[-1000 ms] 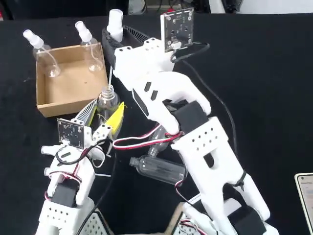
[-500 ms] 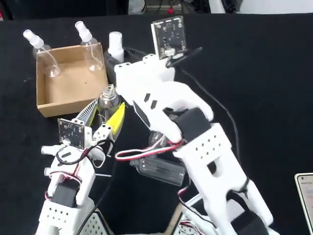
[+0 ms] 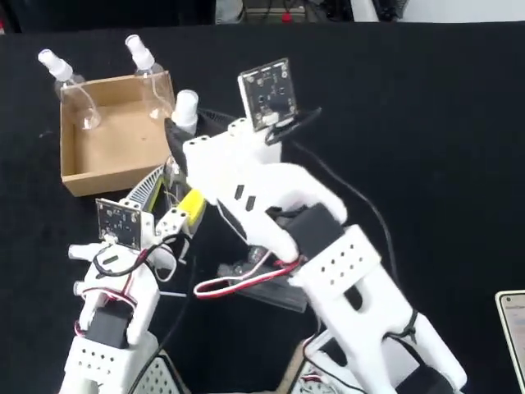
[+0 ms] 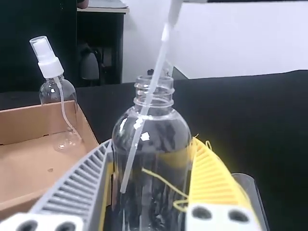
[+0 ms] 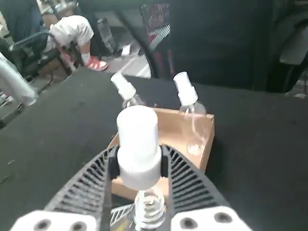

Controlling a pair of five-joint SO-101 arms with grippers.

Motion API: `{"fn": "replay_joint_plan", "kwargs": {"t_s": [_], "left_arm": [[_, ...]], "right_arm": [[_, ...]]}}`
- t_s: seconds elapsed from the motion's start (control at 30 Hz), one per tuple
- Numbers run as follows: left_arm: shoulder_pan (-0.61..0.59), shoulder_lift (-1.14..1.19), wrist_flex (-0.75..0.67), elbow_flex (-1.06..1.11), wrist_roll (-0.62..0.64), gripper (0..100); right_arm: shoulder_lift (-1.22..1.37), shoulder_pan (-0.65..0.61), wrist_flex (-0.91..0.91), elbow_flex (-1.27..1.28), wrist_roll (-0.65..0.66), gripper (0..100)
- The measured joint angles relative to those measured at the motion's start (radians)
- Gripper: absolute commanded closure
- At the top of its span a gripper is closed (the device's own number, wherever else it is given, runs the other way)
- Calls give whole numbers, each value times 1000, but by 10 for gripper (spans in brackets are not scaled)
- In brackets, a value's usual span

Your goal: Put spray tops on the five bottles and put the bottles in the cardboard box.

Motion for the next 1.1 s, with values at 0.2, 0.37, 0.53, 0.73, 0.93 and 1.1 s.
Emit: {"fn": "replay_joint_plan", "kwargs": {"t_s": [0.2, 0.37, 0.53, 0.73, 0.93, 1.1], "left_arm": [[-6, 0, 0, 0, 0, 916], [-6, 0, 0, 0, 0, 916], [-6, 0, 0, 0, 0, 916], [-6, 0, 0, 0, 0, 916], [-6, 0, 0, 0, 0, 915], [-6, 0, 0, 0, 0, 915]], "right_arm": [[0, -6, -94, 78, 0, 876], [0, -6, -66, 78, 0, 819], [0, -8, 9, 54, 0, 818], [0, -6, 68, -25, 0, 838], [0, 57, 26, -44, 0, 965], [0, 78, -17, -44, 0, 960]]}}
